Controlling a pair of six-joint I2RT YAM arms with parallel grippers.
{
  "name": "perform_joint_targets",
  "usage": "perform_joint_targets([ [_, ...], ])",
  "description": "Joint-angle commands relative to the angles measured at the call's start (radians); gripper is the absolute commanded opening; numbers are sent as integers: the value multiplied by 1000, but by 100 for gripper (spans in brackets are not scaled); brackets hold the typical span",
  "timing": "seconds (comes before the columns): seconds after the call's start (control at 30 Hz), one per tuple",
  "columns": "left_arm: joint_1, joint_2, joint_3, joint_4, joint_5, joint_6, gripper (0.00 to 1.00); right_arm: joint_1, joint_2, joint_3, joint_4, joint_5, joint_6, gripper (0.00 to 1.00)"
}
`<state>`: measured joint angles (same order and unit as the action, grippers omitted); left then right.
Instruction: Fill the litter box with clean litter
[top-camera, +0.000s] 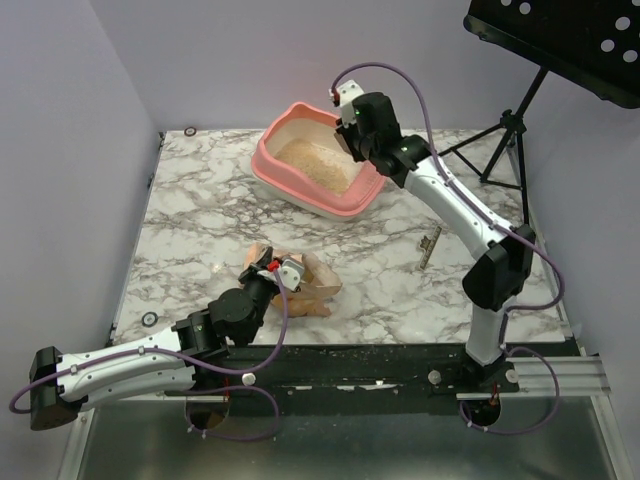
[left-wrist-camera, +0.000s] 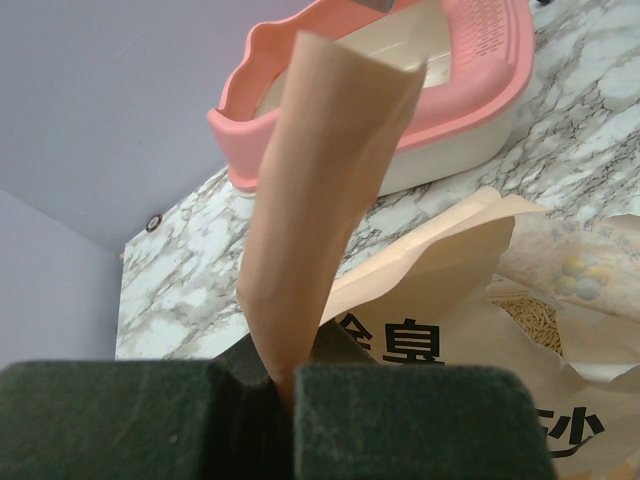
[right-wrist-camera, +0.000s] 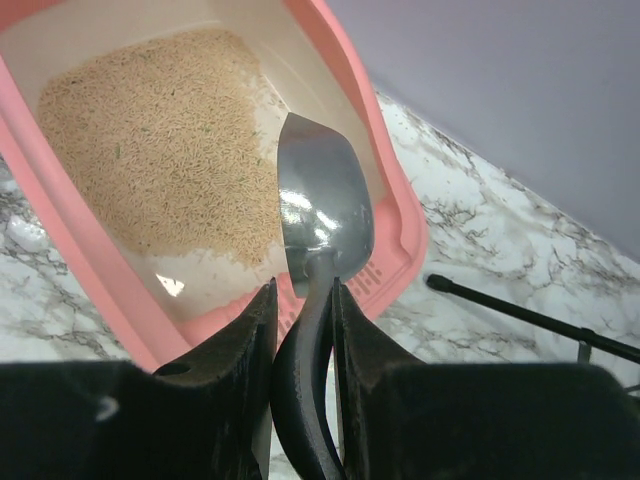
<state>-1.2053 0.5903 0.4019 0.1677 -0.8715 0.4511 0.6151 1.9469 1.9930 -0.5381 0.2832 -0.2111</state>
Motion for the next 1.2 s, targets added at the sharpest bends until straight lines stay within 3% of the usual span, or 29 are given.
perform_joint_targets([
  [0.0,9,-27,61,69,-3,-9,0,-2,-198,-95,102,51,18,0],
  [0.23,7,-29,60,67,-1,-9,0,-26,-439,-394,145,263,168,1],
  [0.37,9,-49,60,70,11,-17,0,-89,-627,-616,203,205,343,1],
  [0.6,7,-61,64,58,34,-25,0,-172,-810,-1017,409,73,602,1],
  [0.83,7,-61,64,47,46,-29,0,-172,-826,-1341,694,166,769,1],
  [1.03,7,-52,61,49,40,-28,0,-172,-758,-1438,799,221,820,0],
  [1.17,7,-37,60,55,39,-25,0,-172,-651,-1398,765,215,840,1],
])
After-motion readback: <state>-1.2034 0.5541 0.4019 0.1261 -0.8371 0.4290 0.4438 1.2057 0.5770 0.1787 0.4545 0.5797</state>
